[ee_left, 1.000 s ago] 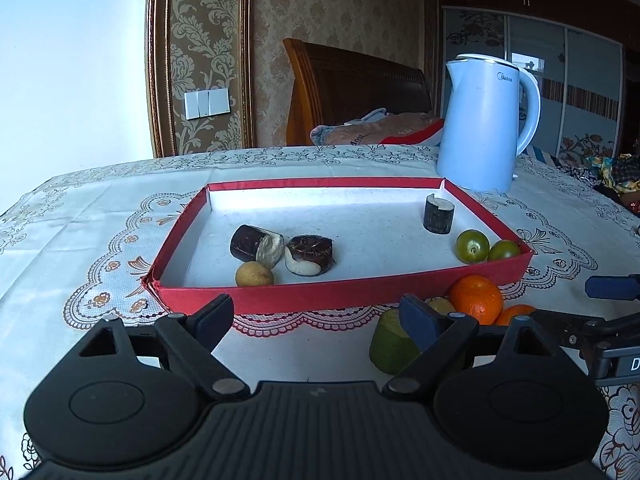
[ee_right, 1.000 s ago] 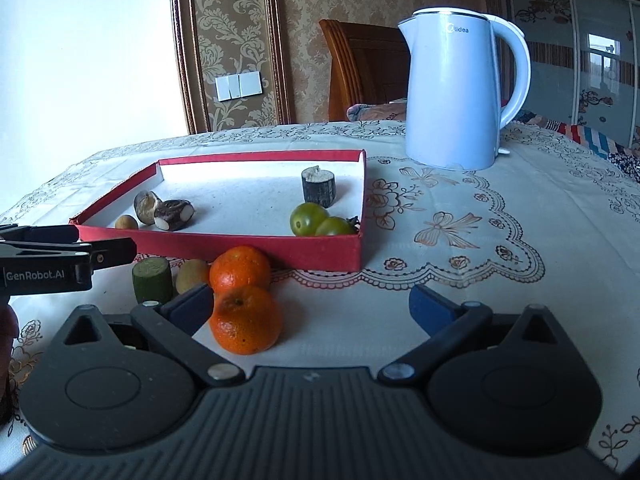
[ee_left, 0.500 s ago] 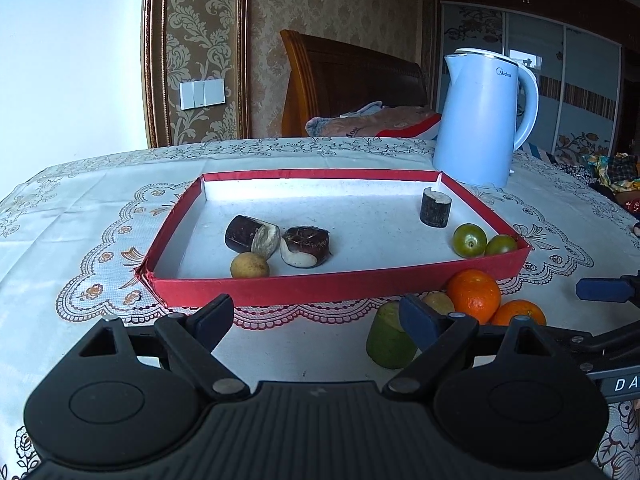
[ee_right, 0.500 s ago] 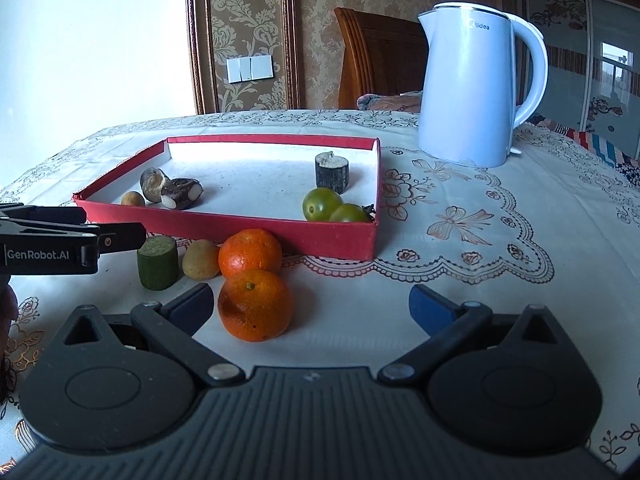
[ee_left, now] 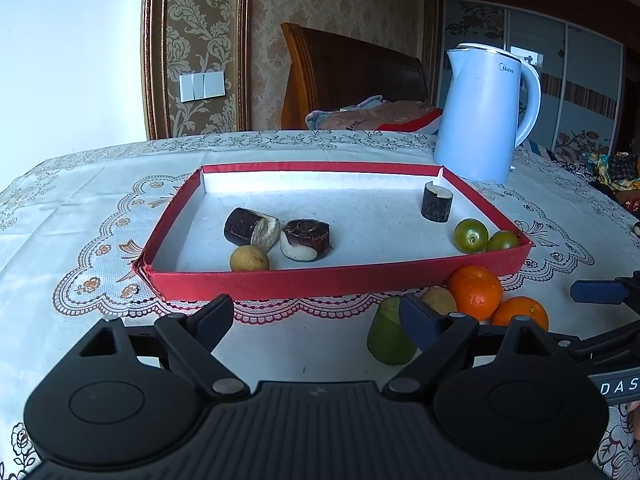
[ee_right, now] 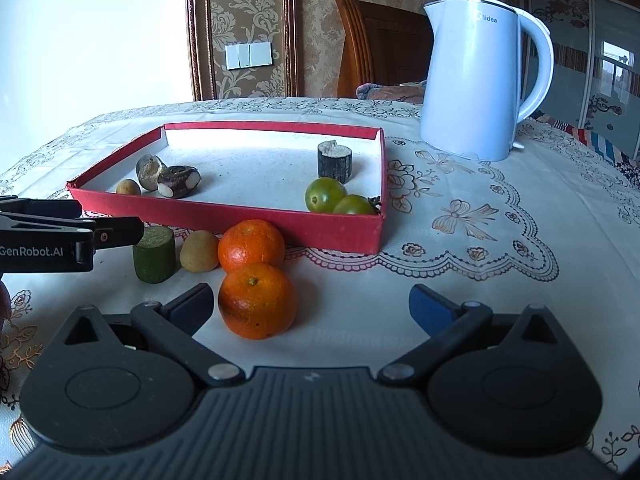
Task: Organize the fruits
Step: 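Close the right tool on an orange while the left tool closes on the green cucumber chunk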
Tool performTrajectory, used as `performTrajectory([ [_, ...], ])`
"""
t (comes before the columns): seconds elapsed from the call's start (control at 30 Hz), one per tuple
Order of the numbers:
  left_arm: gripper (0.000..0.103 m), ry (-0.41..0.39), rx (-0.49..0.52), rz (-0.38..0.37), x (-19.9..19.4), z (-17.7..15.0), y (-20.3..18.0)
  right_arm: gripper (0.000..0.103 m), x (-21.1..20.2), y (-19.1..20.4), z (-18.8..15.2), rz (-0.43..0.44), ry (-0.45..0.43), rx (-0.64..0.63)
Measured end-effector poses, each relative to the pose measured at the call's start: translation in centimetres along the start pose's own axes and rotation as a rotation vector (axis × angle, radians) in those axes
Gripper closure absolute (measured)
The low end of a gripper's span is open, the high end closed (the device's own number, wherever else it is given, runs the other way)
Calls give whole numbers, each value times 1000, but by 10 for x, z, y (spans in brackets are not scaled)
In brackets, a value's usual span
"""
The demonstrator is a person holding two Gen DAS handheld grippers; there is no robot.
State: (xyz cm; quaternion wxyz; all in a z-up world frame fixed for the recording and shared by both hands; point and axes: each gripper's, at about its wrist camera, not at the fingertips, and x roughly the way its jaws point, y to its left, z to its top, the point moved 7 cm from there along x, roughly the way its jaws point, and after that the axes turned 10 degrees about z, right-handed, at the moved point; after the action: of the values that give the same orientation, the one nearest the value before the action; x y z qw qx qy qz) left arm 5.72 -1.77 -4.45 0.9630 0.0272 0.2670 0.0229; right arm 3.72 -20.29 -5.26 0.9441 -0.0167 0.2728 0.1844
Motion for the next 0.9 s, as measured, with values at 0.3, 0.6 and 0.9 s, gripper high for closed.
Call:
performTrajectory([
  [0.3, 13, 3, -3, -4, 0, -1, 0, 11, 8, 10, 1, 0, 27, -49],
  [0.6, 13, -9, 13, -9, -3, -2, -2, 48, 14, 18, -1, 65, 50, -69],
  [0.9, 13, -9, 39, -36, -5, -3, -8, 62, 10, 4, 1, 15, 20, -5],
])
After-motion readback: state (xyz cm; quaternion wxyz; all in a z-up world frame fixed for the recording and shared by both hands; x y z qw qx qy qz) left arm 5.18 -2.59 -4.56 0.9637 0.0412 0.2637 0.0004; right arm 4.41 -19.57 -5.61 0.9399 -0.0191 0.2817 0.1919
